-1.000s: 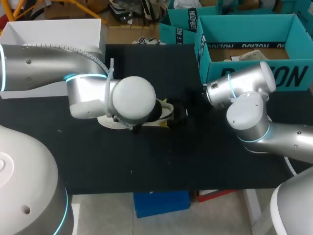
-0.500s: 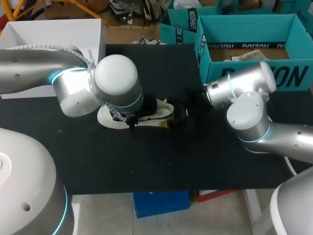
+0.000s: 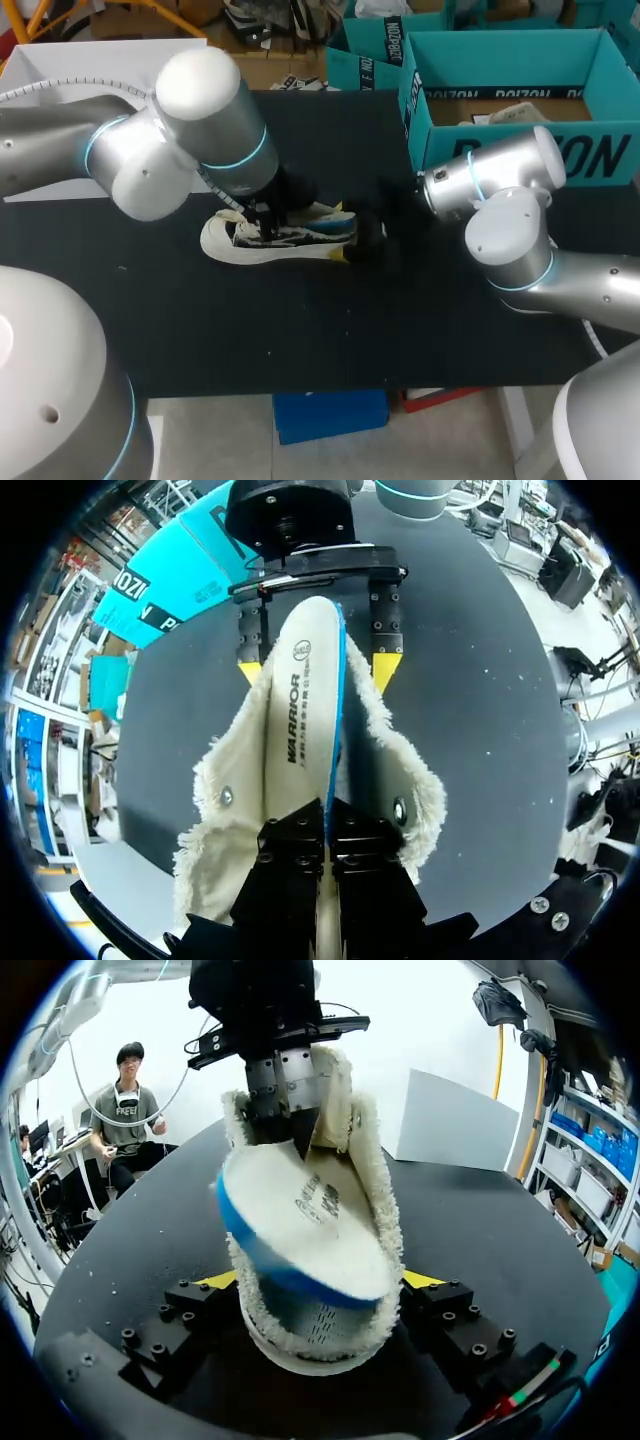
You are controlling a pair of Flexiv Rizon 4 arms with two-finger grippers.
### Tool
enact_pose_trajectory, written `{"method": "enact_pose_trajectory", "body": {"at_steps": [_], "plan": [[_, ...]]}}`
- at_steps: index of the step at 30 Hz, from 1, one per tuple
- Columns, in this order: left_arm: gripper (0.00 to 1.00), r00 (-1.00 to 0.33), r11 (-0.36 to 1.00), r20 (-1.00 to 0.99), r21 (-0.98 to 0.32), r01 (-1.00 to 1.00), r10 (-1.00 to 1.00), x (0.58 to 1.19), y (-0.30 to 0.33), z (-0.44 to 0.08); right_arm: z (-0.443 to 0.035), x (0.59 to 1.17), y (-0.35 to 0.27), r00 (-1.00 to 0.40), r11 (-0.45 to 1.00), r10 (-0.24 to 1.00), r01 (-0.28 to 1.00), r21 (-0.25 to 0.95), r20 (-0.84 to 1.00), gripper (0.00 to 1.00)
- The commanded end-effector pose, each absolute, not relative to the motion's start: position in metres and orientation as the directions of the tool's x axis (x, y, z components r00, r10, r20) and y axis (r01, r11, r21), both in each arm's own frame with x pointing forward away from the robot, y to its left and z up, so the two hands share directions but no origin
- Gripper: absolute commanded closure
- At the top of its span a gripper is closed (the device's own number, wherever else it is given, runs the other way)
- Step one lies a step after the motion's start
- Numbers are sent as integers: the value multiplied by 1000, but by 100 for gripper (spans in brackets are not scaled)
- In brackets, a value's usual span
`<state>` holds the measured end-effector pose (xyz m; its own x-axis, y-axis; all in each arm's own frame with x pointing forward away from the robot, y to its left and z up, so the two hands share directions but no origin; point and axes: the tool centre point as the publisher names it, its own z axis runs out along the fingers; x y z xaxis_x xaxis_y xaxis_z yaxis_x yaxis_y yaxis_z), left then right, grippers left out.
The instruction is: Take the shoe out of the shoebox, open the shoe tongue, remove and reinsert the insole, then place the shoe into the shoebox
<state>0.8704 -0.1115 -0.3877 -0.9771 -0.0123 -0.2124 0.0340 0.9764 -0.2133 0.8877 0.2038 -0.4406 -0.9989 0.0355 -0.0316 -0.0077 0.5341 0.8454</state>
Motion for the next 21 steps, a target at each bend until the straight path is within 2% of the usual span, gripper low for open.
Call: {"method": "enact_pose_trajectory", "body": {"at_steps": [1, 11, 12, 13, 14, 21], "plan": [[100, -979, 975, -202, -217, 36, -9, 867, -109, -378, -443, 888, 204, -999, 535, 37, -7, 845, -31, 100], [100, -984, 980, -178, -191, 50, 16, 862, -122, -384, -443, 888, 204, -999, 535, 37, -7, 845, -31, 100], [92, -985, 980, -174, -191, 51, 17, 863, -124, -385, -443, 888, 204, -999, 535, 37, -7, 845, -31, 100], [79, -985, 980, -172, -191, 52, 19, 864, -127, -385, -443, 888, 204, -999, 535, 37, -7, 845, -31, 100], [75, -985, 980, -170, -190, 55, 22, 866, -130, -386, -443, 888, 204, -999, 535, 37, -7, 845, -31, 100], [69, -982, 977, -183, -195, 89, 53, 876, -153, -385, -443, 888, 204, -999, 535, 37, -7, 845, -31, 100]]}}
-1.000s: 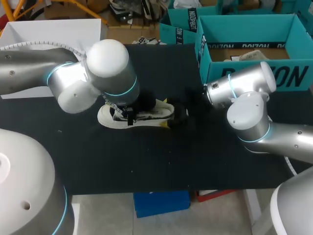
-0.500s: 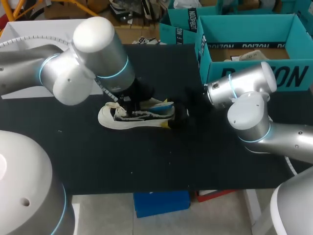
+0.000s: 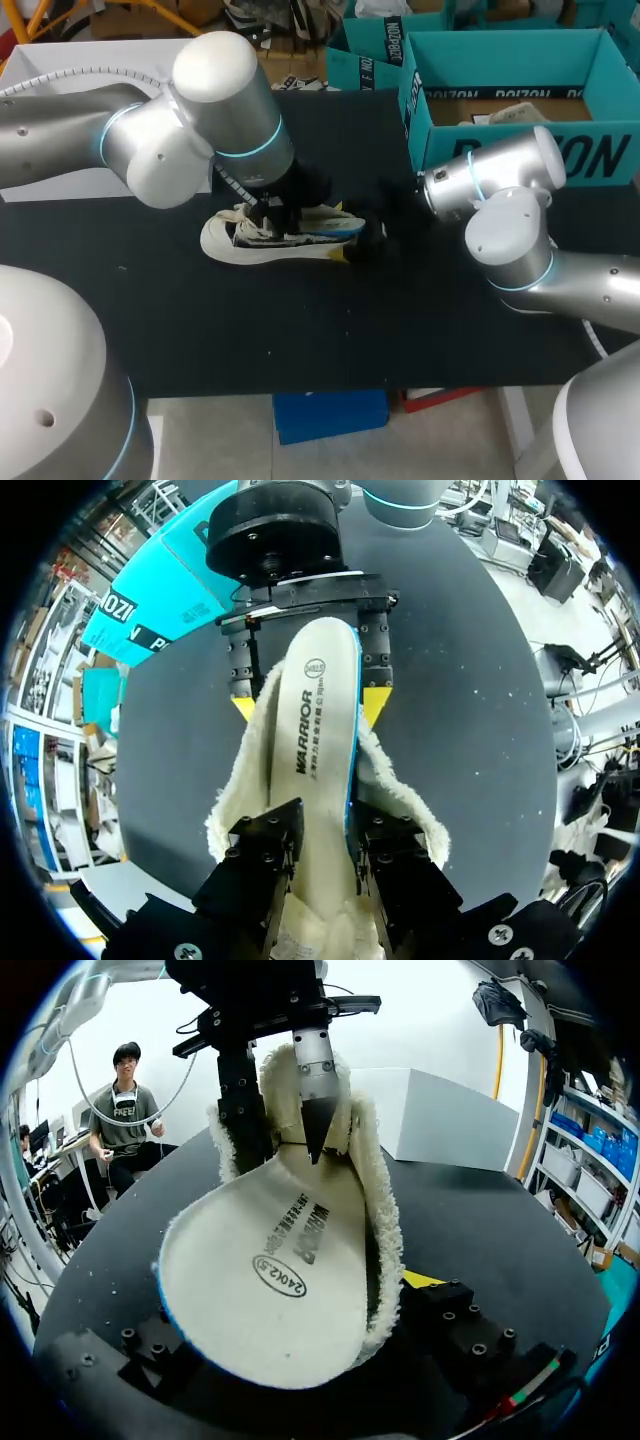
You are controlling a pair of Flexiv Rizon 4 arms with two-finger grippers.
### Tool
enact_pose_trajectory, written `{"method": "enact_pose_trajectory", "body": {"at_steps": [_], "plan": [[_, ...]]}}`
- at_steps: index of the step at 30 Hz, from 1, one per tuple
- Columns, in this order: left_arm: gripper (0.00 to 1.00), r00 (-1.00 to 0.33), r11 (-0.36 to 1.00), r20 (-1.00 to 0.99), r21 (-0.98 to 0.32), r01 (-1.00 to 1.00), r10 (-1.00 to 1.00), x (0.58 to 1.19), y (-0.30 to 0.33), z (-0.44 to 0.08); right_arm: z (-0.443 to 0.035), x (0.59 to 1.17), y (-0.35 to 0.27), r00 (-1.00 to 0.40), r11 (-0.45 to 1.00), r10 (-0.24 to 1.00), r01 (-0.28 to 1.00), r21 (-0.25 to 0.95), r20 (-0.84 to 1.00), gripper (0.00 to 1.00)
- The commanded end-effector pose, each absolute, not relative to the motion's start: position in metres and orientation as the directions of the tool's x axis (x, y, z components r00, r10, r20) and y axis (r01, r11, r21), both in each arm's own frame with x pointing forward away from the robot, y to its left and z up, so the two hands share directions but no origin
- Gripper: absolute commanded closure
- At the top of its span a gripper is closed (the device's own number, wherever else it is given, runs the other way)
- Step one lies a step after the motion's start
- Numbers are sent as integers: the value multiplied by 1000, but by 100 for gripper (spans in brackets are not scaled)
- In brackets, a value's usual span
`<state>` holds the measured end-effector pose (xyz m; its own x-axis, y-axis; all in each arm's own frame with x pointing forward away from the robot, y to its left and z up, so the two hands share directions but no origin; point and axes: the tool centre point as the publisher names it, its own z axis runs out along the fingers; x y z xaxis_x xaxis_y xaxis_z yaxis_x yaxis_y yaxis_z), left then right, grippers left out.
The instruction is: Take the shoe out of the shoebox, open the shoe tongue, remove and reinsert the insole, then place the shoe into the shoebox
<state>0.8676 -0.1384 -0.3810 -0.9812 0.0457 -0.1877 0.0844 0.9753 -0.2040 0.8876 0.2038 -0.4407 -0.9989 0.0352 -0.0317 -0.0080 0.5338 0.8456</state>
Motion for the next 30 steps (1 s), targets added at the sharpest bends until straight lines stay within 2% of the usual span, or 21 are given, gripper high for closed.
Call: {"method": "enact_pose_trajectory", "body": {"at_steps": [1, 20, 22, 24, 30], "plan": [[69, -981, 975, -186, -199, 96, 58, 877, -156, -384, -443, 888, 204, -999, 535, 37, -7, 845, -31, 100], [72, -975, 961, -186, -221, 166, 125, 878, -181, -390, -443, 888, 204, -999, 535, 37, -7, 845, -31, 100], [79, -974, 960, -188, -224, 168, 126, 878, -181, -389, -443, 888, 204, -999, 535, 37, -7, 845, -31, 100], [100, -974, 959, -190, -226, 169, 126, 878, -181, -388, -443, 888, 204, -999, 535, 37, -7, 845, -31, 100], [100, -972, 941, -198, -283, 182, 129, 873, -177, -366, -443, 888, 204, -999, 535, 37, -7, 845, -31, 100]]}}
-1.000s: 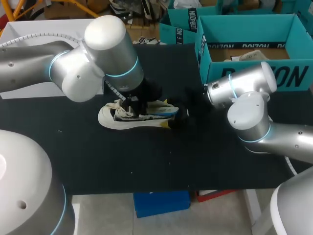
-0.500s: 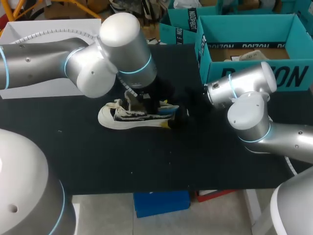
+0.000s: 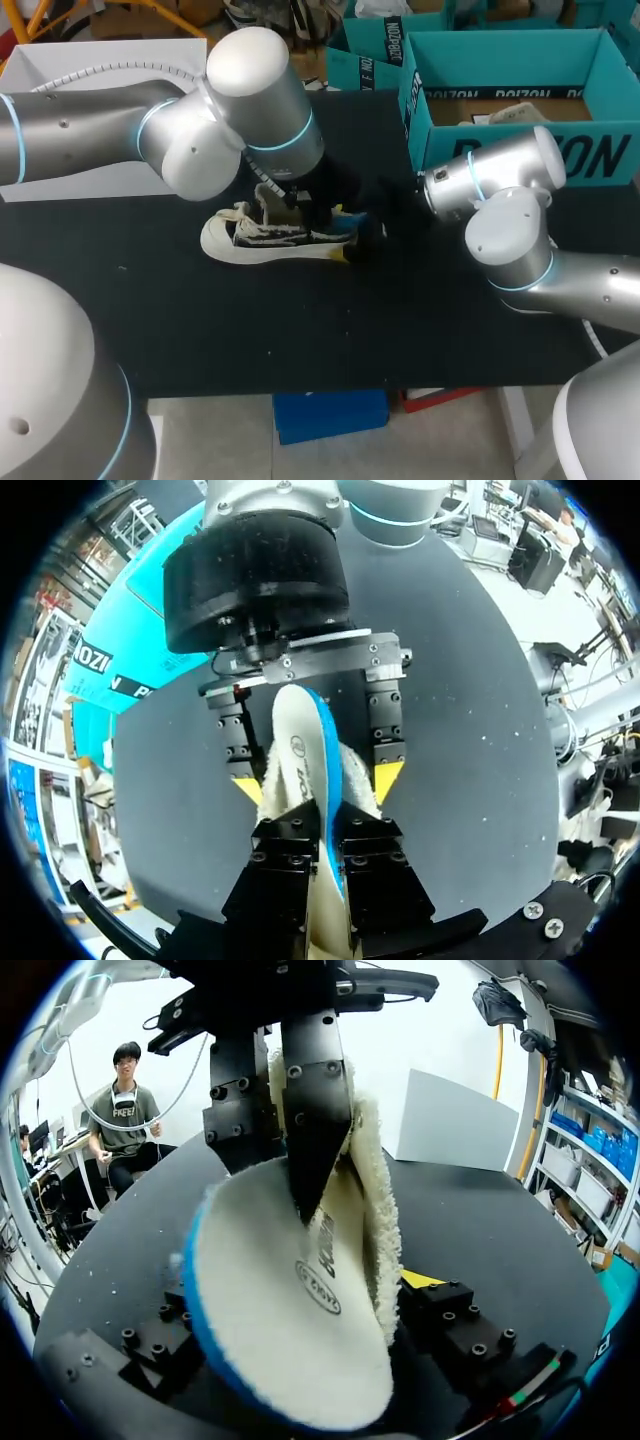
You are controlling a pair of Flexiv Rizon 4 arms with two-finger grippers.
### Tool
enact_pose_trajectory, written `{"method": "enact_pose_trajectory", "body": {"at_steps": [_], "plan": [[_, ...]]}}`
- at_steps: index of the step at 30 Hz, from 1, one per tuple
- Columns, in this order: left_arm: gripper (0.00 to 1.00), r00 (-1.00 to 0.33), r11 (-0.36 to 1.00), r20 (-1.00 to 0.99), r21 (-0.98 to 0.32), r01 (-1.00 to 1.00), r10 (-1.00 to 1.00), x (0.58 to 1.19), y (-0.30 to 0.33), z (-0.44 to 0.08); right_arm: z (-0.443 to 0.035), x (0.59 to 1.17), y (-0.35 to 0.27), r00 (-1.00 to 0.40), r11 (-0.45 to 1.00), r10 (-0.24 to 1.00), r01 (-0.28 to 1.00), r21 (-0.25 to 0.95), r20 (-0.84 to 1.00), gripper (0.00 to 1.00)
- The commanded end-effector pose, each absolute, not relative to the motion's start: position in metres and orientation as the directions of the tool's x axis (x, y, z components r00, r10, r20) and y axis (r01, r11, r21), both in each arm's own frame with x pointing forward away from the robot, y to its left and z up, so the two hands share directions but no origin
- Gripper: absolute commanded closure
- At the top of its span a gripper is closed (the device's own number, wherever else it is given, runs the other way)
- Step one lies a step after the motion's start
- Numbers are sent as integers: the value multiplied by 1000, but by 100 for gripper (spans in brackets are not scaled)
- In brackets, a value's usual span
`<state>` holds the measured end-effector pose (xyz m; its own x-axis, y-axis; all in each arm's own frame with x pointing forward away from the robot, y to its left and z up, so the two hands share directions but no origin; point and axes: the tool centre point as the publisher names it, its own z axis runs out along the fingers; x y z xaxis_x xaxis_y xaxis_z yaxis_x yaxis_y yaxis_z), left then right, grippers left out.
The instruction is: Take the shoe out of the shoebox, open the shoe tongue, remove and reinsert the insole, then place the shoe into the shoebox
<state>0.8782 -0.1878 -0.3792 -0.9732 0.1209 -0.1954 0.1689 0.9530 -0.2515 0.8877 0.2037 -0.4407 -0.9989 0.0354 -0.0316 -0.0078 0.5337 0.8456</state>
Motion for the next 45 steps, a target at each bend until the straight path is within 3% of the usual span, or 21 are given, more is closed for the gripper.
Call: {"method": "enact_pose_trajectory", "body": {"at_steps": [1, 14, 24, 30, 37, 45], "plan": [[100, -972, 935, -196, -300, 188, 133, 871, -176, -362, -443, 888, 204, -999, 535, 37, -7, 845, -31, 100], [100, -990, 782, -54, -608, 135, 129, 855, -162, -273, -443, 888, 204, -999, 535, 37, -7, 845, -31, 100], [100, -986, 568, -7, -817, 101, 166, 843, -182, -187, -443, 888, 204, -999, 535, 37, -7, 845, -31, 100], [100, -983, 436, -10, -896, 91, 185, 825, -193, -154, -443, 888, 204, -999, 535, 37, -7, 845, -31, 100], [100, -928, 159, 107, -986, -52, 357, 812, -194, -130, -443, 888, 204, -999, 535, 37, -7, 845, -31, 100], [100, -913, 142, 112, -988, -60, 393, 811, -194, -128, -443, 888, 204, -999, 535, 37, -7, 845, -31, 100]]}}
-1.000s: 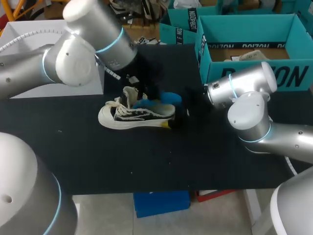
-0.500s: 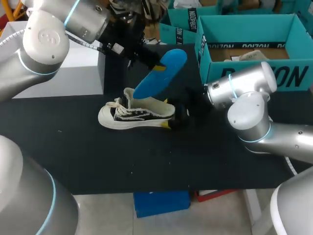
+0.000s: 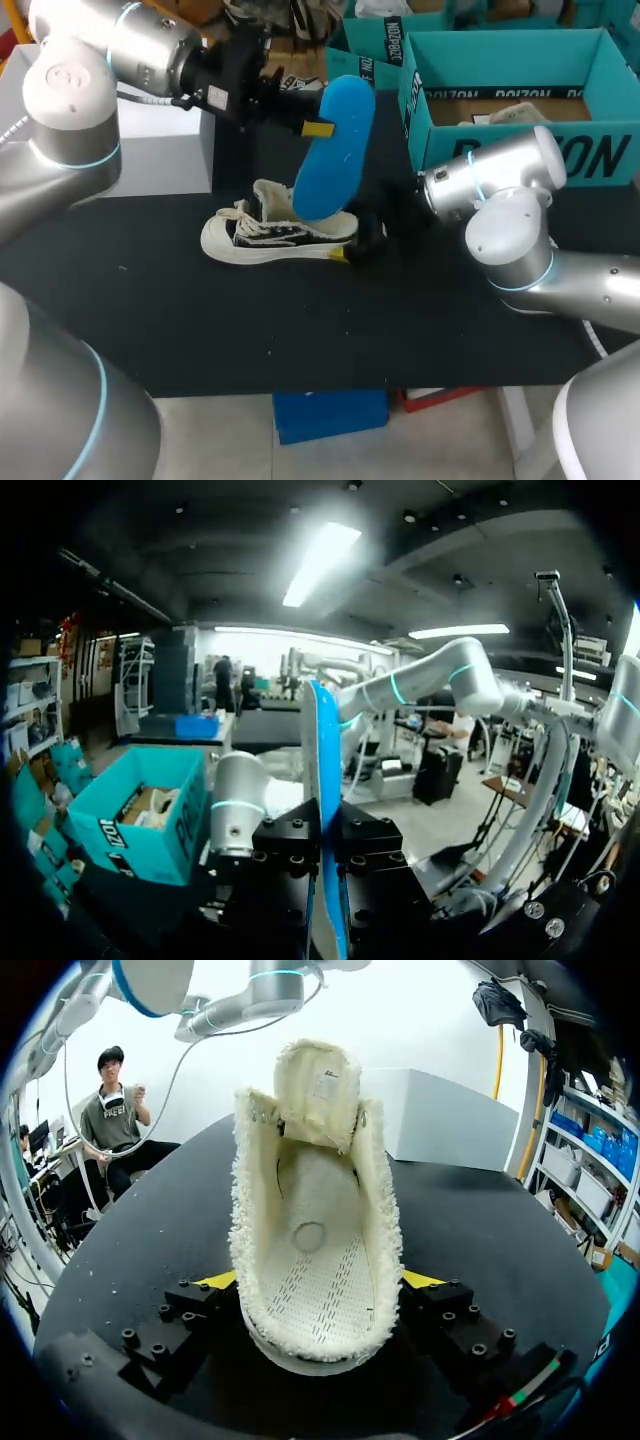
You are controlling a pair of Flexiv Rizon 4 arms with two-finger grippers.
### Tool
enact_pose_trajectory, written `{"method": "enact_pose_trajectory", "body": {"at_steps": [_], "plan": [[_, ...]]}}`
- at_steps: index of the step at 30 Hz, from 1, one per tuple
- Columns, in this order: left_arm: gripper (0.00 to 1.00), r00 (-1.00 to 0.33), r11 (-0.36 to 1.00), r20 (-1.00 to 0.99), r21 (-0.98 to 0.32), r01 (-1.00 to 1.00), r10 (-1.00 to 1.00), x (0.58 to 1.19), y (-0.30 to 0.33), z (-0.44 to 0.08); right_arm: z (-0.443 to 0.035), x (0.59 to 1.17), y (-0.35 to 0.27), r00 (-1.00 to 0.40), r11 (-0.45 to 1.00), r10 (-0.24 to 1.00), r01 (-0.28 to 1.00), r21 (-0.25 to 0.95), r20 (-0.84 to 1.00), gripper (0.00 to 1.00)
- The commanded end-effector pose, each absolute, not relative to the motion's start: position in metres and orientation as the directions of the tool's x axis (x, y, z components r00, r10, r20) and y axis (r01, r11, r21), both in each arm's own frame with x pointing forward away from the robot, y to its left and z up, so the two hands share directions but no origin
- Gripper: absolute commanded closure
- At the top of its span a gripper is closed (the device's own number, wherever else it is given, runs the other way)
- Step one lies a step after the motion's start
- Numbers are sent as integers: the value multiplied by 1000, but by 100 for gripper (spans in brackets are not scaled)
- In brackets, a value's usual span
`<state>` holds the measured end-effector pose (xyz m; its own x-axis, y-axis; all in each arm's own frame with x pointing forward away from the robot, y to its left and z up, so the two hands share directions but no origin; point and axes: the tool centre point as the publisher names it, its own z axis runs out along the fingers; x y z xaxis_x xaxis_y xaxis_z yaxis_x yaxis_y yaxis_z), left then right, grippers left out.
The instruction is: Take the shoe out of the shoebox, open the shoe tongue, remove and reinsert the insole, then place the shoe into the shoebox
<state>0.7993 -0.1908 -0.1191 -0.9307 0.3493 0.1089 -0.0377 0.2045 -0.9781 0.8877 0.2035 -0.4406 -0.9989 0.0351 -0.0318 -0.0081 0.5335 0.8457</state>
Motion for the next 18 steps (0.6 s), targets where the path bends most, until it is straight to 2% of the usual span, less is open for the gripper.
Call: {"method": "enact_pose_trajectory", "body": {"at_steps": [1, 11, 18], "plan": [[100, -913, 142, 112, -988, -60, 393, 811, -194, -128, -443, 888, 204, -999, 535, 37, -7, 845, -31, 100], [100, -913, 142, 112, -988, -60, 393, 811, -194, -128, -443, 888, 204, -999, 535, 37, -7, 845, -31, 100], [100, -919, 52, 231, -973, -226, 320, 820, -181, -121, -443, 888, 204, -999, 535, 37, -7, 845, -31, 100]]}}
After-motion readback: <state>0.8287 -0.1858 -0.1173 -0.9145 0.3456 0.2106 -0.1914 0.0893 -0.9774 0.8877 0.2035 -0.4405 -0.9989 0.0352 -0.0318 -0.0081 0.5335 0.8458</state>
